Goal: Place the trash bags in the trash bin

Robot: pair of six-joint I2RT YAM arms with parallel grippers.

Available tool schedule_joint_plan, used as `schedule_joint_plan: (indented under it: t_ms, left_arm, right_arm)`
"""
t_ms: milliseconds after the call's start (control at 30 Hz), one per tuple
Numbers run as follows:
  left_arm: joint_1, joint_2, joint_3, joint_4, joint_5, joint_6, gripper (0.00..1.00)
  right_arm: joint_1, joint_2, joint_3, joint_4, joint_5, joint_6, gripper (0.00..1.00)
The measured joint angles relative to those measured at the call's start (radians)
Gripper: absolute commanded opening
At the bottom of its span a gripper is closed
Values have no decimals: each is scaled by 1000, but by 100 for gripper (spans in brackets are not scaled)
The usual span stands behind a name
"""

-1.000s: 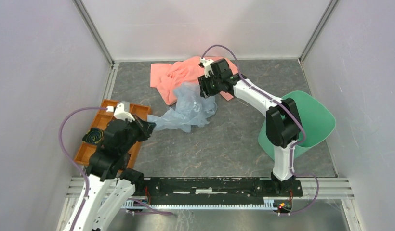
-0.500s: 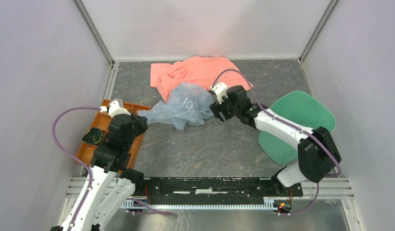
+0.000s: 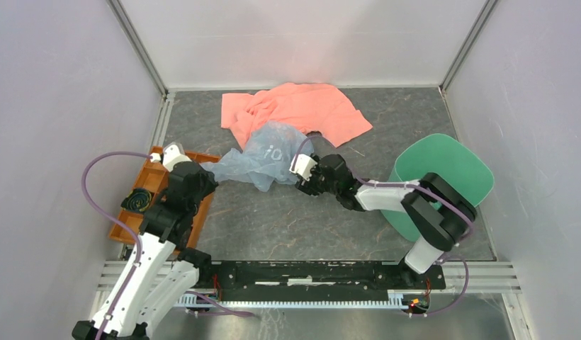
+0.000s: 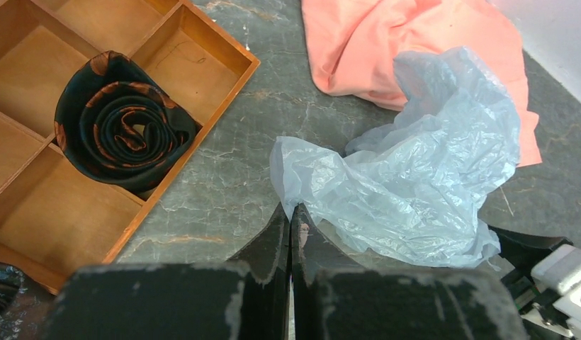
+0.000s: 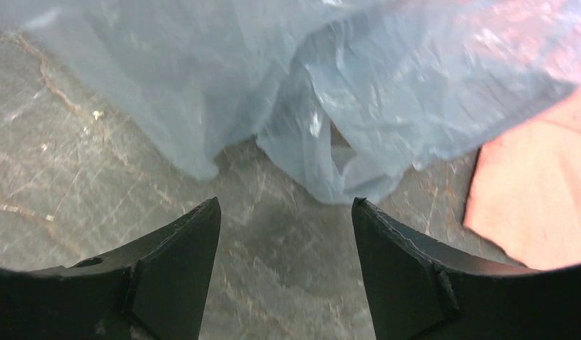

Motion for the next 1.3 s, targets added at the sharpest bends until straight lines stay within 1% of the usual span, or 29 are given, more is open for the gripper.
schedule_joint_plan:
  t_ms: [100, 133, 167, 200, 233, 267, 367, 400, 433, 533, 633, 700, 800, 900, 933, 967, 1000, 1033, 1067, 1133, 1167, 1267, 1300]
  left_arm:
    - [0, 15, 0, 0, -1, 0, 2]
    - [0, 19, 0, 0, 0, 0, 2]
    - [0, 20, 0, 0, 0, 0, 2]
    - [0, 20, 0, 0, 1, 0, 2]
    - [0, 20, 0, 2, 2, 0, 2]
    - [0, 19, 0, 3, 3, -1, 2]
    - [0, 20, 0, 7, 6, 0, 2]
    - [0, 21, 0, 7, 9, 0, 2]
    - [0, 21, 1, 7, 10, 0, 2]
    - [0, 21, 7, 5, 12, 0, 2]
    - [0, 20, 15, 5, 19, 0, 2]
    - [0, 20, 15, 4, 24, 0, 2]
    - [0, 21, 14, 5, 36, 0, 2]
    - [0, 24, 13, 3, 37, 0, 2]
    - [0, 25, 13, 0, 35, 0, 2]
    - [0, 25, 13, -4, 31, 0, 2]
    - [0, 25, 14, -11, 21, 0, 2]
    - [0, 25, 15, -18, 7, 0, 2]
    - [0, 25, 16, -24, -8, 0, 2]
    - [0, 29, 16, -22, -27, 0, 2]
    - [0, 34, 16, -20, -32, 0, 2]
    - [0, 54, 6, 10, -28, -5, 2]
    - [0, 63, -1, 21, -22, -12, 2]
  right_arm:
    - [11, 77, 26, 66, -3, -24, 73]
    - [14, 95, 27, 90, -2, -28, 70]
    - [16, 106, 27, 110, -2, -31, 66]
    - [18, 122, 27, 137, 0, -31, 58]
    - [18, 137, 31, 164, 6, -32, 46]
    - [19, 154, 35, 187, 13, -31, 38]
    - [19, 198, 58, 226, 37, -12, 15]
    - [19, 203, 63, 230, 45, -5, 6]
    - [19, 204, 64, 230, 52, 7, 0]
    - [19, 183, 68, 190, 63, 63, 0]
    - [16, 100, 69, 56, 44, 166, 0]
    - [10, 29, 76, -56, -35, 248, 0]
    - [3, -46, 68, -157, -173, 335, 0]
    - [2, -102, 56, -269, -285, 387, 0]
    - [3, -117, 60, -338, -320, 399, 0]
    - [3, -122, 66, -378, -334, 406, 5]
    - [4, -124, 78, -444, -349, 413, 14]
    - [4, -124, 88, -496, -362, 422, 29]
    - [4, -125, 93, -539, -373, 430, 34]
    - [2, -134, 87, -573, -391, 457, 43]
    - [0, -145, 74, -562, -395, 480, 47]
    - [-1, -231, -32, -438, -395, 566, 57]
    - [0, -260, -62, -407, -384, 577, 61]
